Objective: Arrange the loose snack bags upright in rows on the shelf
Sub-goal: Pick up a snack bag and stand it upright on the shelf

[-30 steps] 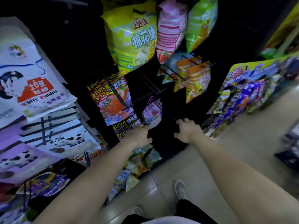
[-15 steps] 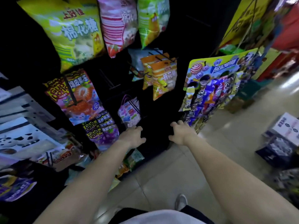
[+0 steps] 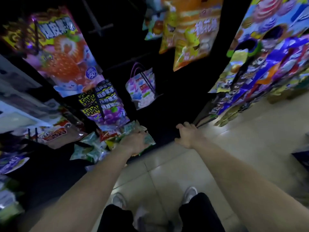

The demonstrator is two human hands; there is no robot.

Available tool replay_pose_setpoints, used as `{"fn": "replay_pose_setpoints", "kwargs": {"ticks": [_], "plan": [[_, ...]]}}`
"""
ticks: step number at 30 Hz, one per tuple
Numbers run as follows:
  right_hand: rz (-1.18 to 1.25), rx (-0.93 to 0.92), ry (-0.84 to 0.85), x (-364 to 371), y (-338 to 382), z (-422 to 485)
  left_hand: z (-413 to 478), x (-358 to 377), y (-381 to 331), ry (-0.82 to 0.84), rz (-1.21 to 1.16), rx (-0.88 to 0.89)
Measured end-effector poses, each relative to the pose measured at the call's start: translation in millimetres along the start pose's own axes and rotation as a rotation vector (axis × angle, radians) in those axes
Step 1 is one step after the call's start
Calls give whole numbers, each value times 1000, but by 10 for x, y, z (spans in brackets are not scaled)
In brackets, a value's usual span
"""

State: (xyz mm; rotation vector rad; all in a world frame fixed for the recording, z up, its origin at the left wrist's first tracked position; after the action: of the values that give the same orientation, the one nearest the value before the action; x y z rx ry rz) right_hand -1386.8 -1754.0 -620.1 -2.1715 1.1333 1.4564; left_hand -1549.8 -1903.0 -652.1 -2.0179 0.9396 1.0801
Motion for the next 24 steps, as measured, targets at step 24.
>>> {"fn": "replay_pose_setpoints", "kwargs": {"ticks": [24], "plan": [[-175, -147, -169, 3508, 73, 1538, 1210, 3133, 1390, -185, 171, -57]]}}
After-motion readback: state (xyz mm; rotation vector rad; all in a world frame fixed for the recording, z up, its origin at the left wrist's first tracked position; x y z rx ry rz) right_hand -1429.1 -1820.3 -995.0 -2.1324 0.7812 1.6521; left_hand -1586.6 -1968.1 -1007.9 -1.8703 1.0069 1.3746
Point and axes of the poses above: each hand's wrist, its own z-axis towards the middle knuckle, its own x-axis out of the palm, y = z × x, the point moved 6 cm from there along z, towards the middle knuckle, and after that the axes turned 11 degrees about -y, right-handed, at the moved point
